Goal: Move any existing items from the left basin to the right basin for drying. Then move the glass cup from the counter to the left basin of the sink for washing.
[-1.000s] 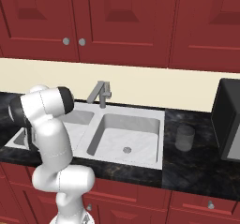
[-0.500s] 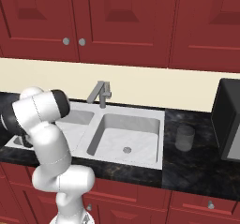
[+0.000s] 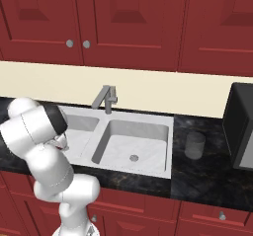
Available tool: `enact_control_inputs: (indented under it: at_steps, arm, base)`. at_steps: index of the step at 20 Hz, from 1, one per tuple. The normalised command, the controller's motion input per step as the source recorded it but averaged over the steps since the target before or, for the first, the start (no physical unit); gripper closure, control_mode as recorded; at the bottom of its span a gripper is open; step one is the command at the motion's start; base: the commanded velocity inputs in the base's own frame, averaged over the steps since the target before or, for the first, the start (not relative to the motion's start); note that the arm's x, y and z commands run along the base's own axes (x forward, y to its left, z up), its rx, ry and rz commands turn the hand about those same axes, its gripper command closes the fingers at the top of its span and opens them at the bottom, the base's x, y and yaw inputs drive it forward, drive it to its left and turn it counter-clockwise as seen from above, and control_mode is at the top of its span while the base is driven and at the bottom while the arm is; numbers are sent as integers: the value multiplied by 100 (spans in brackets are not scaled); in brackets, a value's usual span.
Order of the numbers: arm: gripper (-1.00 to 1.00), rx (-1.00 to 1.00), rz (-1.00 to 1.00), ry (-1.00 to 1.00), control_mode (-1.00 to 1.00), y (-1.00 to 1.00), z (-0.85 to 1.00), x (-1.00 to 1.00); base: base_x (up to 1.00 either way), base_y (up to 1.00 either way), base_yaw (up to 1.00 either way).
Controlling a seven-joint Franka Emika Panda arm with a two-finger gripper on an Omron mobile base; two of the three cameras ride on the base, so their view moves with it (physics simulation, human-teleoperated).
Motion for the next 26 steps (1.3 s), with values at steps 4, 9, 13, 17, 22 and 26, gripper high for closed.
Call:
enact_control_inputs:
  at_steps: [4, 9, 13, 17, 22, 26]
  arm:
    - [100, 0, 0, -2, -100, 0, 44, -13]
    - [100, 0, 0, -3, -100, 0, 50, -14]
    - [100, 0, 0, -2, -100, 0, 51, -19]
    - [100, 0, 0, 0, -100, 0, 46, -25]
    - [100, 0, 0, 0, -100, 0, 35, -31]
    - [100, 0, 0, 0, -100, 0, 35, -11]
  base:
    - [0, 0, 0]
    - [0, 0, 0]
    - [0, 0, 0]
    - [0, 0, 0]
    - [0, 0, 0]
    - [0, 0, 0]
